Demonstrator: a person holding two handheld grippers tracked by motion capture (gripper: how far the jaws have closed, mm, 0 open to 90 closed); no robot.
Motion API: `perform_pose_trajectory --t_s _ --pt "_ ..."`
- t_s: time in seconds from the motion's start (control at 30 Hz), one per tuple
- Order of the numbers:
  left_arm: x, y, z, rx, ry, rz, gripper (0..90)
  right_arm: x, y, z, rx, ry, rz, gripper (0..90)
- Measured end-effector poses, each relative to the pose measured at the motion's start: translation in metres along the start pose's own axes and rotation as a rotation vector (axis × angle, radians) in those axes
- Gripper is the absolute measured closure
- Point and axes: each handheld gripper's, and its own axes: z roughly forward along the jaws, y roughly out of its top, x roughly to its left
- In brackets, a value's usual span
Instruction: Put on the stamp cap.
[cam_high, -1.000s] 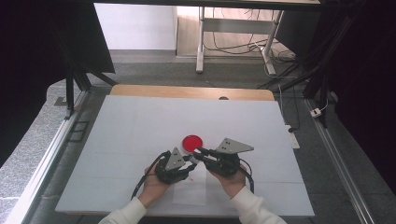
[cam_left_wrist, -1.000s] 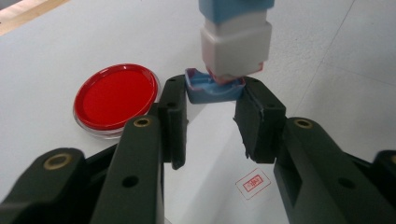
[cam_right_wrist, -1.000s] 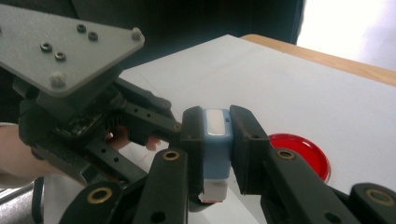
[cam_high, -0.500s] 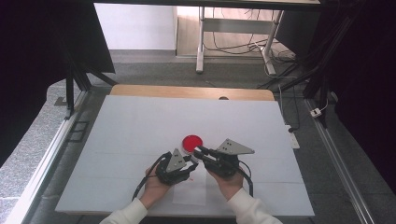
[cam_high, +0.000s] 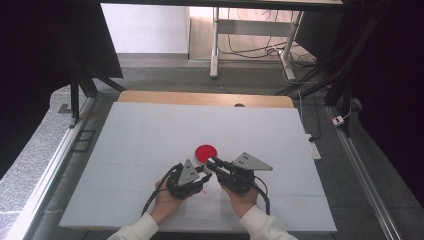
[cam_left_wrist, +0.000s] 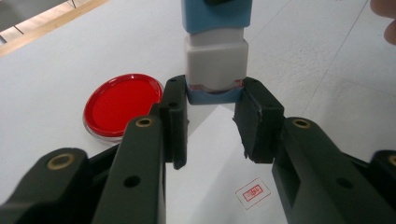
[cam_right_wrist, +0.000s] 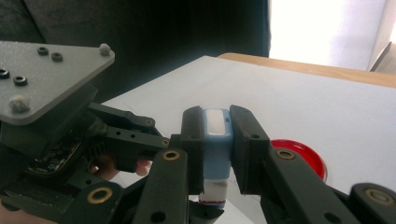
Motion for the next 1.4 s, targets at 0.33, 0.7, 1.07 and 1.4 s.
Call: perform_pose_trajectory --t_s 0.33,0.7,1.07,1.4 --pt "-0.003 0.0 -0.002 0.002 0.039 0.03 65.6 0.001 -0.002 0.0 -0.005 -0.004 0.016 75.9" --pt "-0.004 0.0 -0.004 -0.004 0.061 0.055 65.8 -0.003 -0.003 0.001 0.01 0.02 0.061 76.0" --pt "-0.002 0.0 -0.005 -0.002 0.059 0.039 65.9 -0.006 -0.007 0.003 0.016 0.038 0.103 76.2" --pt "0.0 -0.003 -0.002 -0.005 0.041 0.019 65.2 -0.012 -0.005 0.003 0.022 0.061 0.123 75.8"
